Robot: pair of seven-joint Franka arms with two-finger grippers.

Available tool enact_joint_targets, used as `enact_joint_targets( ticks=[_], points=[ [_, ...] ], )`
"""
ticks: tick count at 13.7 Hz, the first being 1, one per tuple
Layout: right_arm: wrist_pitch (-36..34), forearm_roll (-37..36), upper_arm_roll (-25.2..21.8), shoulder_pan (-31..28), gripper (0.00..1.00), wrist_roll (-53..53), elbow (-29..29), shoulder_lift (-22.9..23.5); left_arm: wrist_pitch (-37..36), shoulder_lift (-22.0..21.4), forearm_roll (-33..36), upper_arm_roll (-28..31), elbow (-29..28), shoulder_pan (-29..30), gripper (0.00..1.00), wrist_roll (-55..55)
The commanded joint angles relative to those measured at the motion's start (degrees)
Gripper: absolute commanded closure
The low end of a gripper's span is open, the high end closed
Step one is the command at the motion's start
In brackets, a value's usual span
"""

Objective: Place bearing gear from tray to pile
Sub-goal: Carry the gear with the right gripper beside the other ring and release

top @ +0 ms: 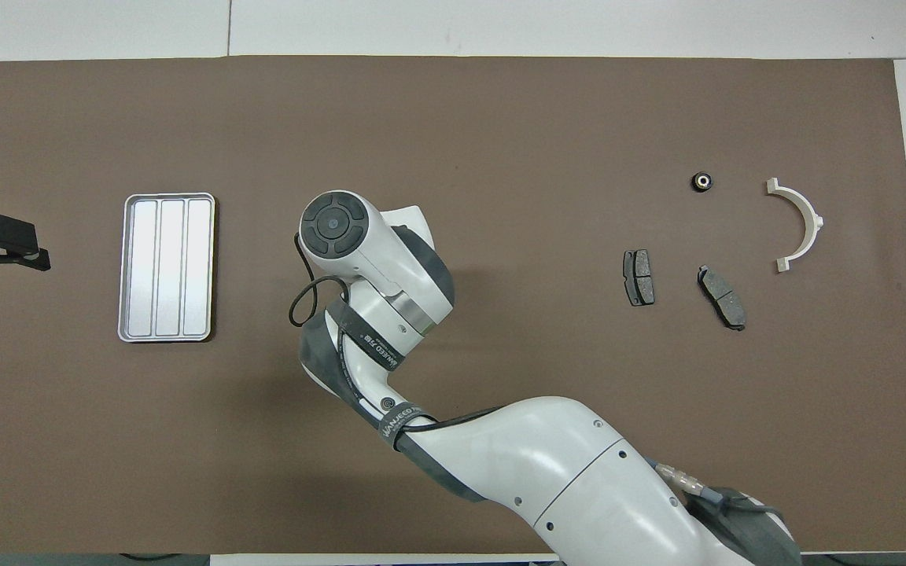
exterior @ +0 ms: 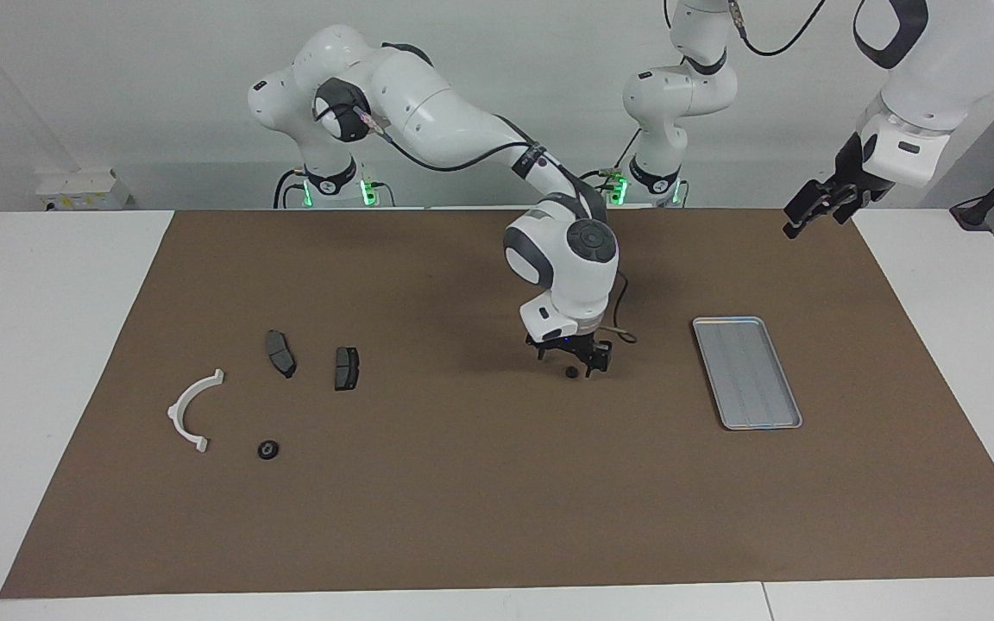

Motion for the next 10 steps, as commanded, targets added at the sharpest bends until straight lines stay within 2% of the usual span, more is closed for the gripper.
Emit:
enact_joint_targets(
  ticks=[1, 4, 5, 6, 7, 8, 9, 10],
  points=[
    [-1.4, -1.0, -0.64, 0.59, 0.0, 1.66, 3.5, 2.12, -0.76, -0.91, 0.2, 0.63, -0.64, -0.73, 0.0, 0.44],
    [-1.58, -0.91, -0.29, 0.59, 0.0, 1.66, 3.5, 2.03, -0.76, -0.91, 0.2, 0.63, -0.64, -0.73, 0.0, 0.35],
    [-1.75, -0.91, -0.2, 0.59, 0.07, 1.66, 3.5, 2.03, -0.76, -0.91, 0.2, 0.55, -0.64, -0.73, 0.0, 0.35],
    [-1.58, -0.91, -0.2, 0.59, 0.19, 1.75, 3.42, 2.03, -0.84, -0.91, 0.2, 0.63, -0.64, -0.73, 0.0, 0.35],
    [-1.23, -0.91, -0.2, 0.59, 0.37, 1.75, 3.42, 2.03, -0.76, -0.91, 0.2, 0.63, -0.64, -0.73, 0.0, 0.35],
    [-0.7, -0.91, -0.2, 0.59, 0.47, 1.75, 3.33, 2.03, -0.76, -0.91, 0.2, 0.63, -0.64, -0.73, 0.0, 0.35],
    [-0.7, -0.65, -0.11, 0.59, 0.48, 1.92, 3.33, 2.03, -0.84, -0.91, 0.2, 0.55, -0.64, -0.73, 0.0, 0.35],
    [-0.7, -0.56, -0.11, 0.68, 0.57, 2.27, 3.33, 2.03, -0.76, -0.91, 0.2, 0.63, -0.64, -0.73, 0.0, 0.44]
  ],
)
